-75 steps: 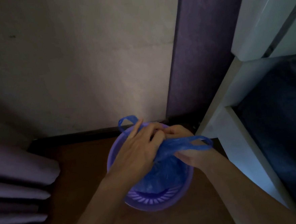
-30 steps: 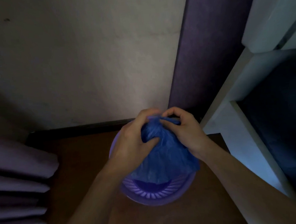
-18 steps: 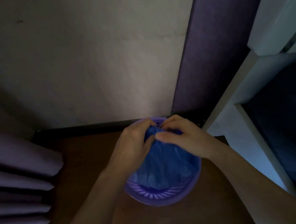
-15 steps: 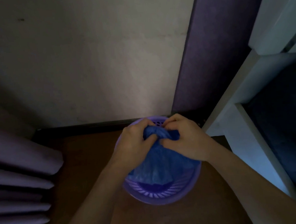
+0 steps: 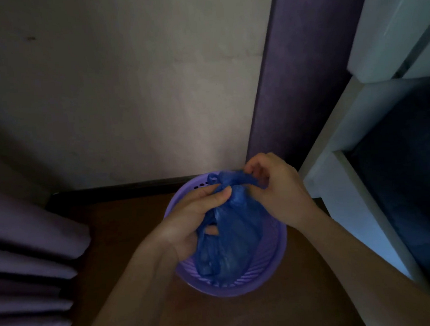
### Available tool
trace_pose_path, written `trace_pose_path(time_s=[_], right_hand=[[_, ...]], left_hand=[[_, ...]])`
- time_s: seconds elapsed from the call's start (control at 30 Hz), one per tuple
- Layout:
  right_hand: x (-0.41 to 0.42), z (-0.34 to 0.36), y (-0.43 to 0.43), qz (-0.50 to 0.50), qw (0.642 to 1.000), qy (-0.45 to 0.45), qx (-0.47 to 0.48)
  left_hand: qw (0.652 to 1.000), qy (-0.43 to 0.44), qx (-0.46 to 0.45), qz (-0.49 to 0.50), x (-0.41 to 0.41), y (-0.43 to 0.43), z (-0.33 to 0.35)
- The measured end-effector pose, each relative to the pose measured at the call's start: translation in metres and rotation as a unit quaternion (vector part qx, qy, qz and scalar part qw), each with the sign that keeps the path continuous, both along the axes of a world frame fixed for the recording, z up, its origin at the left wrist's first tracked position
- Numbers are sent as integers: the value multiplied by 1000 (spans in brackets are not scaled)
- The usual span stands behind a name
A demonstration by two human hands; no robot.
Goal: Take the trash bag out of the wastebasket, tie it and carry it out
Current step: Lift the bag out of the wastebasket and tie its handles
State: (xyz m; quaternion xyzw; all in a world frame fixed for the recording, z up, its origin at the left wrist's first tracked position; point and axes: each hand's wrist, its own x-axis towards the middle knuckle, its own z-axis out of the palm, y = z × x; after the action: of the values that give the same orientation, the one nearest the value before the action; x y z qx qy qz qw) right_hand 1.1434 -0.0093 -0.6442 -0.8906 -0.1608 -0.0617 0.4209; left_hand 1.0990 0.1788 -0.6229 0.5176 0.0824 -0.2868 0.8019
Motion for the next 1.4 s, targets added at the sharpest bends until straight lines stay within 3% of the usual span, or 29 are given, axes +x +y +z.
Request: trace_pose_path(time_s=[0.13,0.23,0.37,0.47,0.53,0.63,0.73,0.83,1.0,1.2,1.4], right_hand=[[-9,10,-1,96,991,-70,55],[-13,14,4,139,987,-67,41],[-13,11,9,132,990,-57,5],[-12,14,12,116,991,-60,2],[-14,17,15,120,992,-37,29],[-15,24,14,155,975,88,136],[-12,32,4,132,952,176,212],[-10,32,-6,105,927,221,285],[-8,29,-9,36,945,237,222],[-3,23,-13,11,945,237,223],[0,15,-25,-33,944,209,254]], left_hand=[[1000,-26,-13,9,3,8,-2],[999,-25,-17,16,3,11,-7],[999,-21,-29,24,2,9,-6],[997,-39,40,47,3,9,-8],[990,-73,109,47,3,9,-10],[976,-121,160,78,2,7,-10],[964,-149,193,110,7,15,-10],[963,-160,204,65,9,29,-11],[957,-177,226,40,9,33,-17],[952,-173,249,48,11,32,-22],[936,-170,307,-38,12,44,-23]])
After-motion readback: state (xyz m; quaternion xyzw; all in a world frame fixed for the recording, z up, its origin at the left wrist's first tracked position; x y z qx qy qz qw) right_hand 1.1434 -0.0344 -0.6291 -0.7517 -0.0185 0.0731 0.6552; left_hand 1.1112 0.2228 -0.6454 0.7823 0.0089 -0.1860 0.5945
